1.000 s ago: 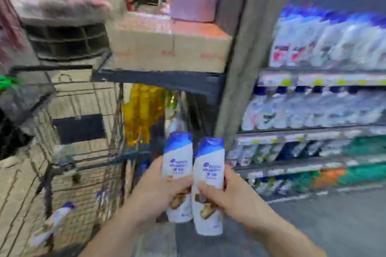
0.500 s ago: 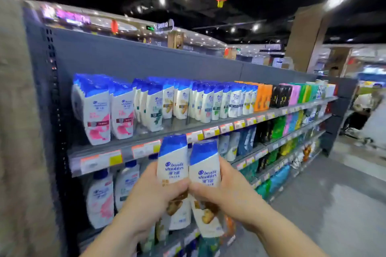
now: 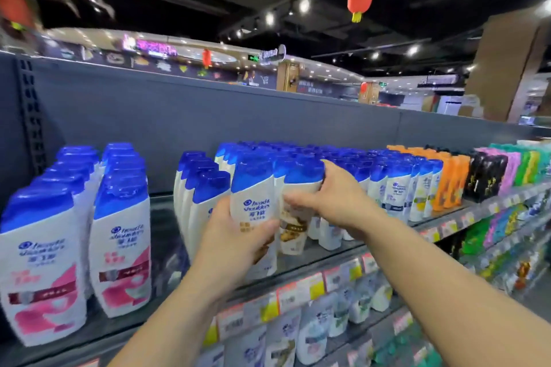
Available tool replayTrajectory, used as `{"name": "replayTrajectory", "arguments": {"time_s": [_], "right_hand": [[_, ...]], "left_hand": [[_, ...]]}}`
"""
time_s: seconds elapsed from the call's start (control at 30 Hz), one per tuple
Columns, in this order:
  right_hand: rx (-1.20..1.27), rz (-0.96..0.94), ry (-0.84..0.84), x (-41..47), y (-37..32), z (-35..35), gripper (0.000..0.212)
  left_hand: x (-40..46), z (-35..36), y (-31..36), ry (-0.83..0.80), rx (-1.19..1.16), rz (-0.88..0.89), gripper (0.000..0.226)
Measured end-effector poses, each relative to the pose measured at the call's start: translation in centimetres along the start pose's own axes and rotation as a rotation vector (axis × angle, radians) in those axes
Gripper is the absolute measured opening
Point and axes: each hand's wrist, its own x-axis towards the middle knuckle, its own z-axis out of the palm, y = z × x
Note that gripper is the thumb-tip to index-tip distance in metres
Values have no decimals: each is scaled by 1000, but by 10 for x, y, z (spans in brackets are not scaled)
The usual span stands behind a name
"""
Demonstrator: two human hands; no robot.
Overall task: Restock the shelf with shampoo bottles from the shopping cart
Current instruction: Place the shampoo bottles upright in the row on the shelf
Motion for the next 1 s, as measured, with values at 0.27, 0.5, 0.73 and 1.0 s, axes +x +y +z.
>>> {"name": "replayTrajectory", "arguments": {"time_s": [0.27,0.5,0.73,1.0], "right_hand": [[-494,-381,-405,91,7,2,50],[-613,-634,-533,145,0,-4,34],[-474,-653,-479,162,14,19,43],[-456,-707,-404,164,18,23,37]], "left_hand": [[11,39,-33,229,156,-28,44],[18,72,-37,424,179,-77,34],[24,78,-38,567,237,-114,32],[41,73,-38,451,314,-132,37]]}}
